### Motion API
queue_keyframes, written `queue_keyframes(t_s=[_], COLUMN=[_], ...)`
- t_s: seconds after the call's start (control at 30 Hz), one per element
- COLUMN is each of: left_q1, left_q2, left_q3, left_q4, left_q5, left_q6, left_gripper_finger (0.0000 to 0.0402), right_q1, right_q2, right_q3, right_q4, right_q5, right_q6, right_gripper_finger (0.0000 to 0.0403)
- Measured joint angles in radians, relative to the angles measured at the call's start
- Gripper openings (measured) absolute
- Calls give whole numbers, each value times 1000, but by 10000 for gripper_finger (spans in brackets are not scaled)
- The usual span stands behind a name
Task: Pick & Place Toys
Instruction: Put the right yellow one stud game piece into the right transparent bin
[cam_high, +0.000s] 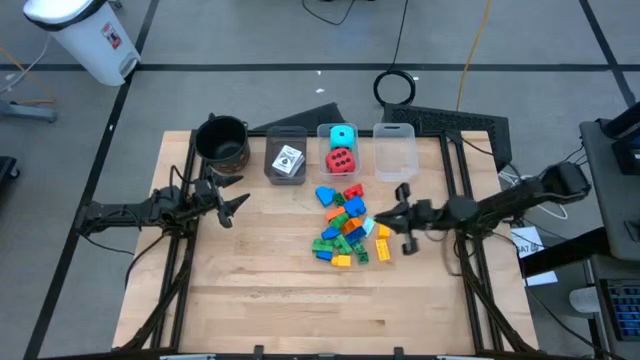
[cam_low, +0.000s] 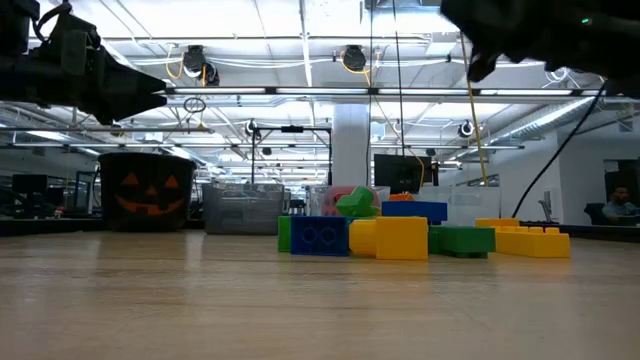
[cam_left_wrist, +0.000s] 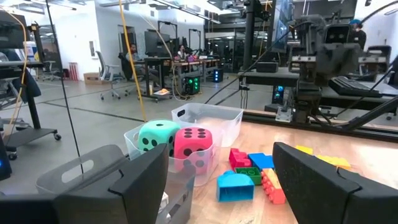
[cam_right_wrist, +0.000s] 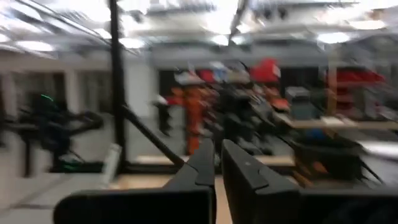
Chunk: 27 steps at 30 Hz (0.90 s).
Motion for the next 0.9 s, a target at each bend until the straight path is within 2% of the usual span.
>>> queue_keyframes(t_s=[0.07,0.13,0.23,0.33,0.43,0.53,0.6,0.77,0.9], left_q1=[0,0,0,0,0,0,0,0,0], left_q2=[0,0,0,0,0,0,0,0,0], left_q3=[0,0,0,0,0,0,0,0,1], left_q4=[0,0,0,0,0,2,1,6,5], left_q5=[0,0,0,0,0,0,-1,-1,-1], left_q6=[0,0,0,0,0,0,0,0,1], left_gripper_finger=[292,292,292,292,292,292,292,292,292], right_q1=[3,7,20,45,53,29,0,-80,-113], right_q2=[60,89,97,140,198,224,239,242,243], right_q3=[42,89,250,446,544,567,555,492,431], right_q4=[-48,-200,-688,-1245,-1588,-1720,-1769,-1712,-1631], right_q5=[63,89,111,212,263,247,198,52,-3], right_q6=[-1,14,36,87,162,217,229,207,167], right_gripper_finger=[15,38,96,168,230,272,288,296,287])
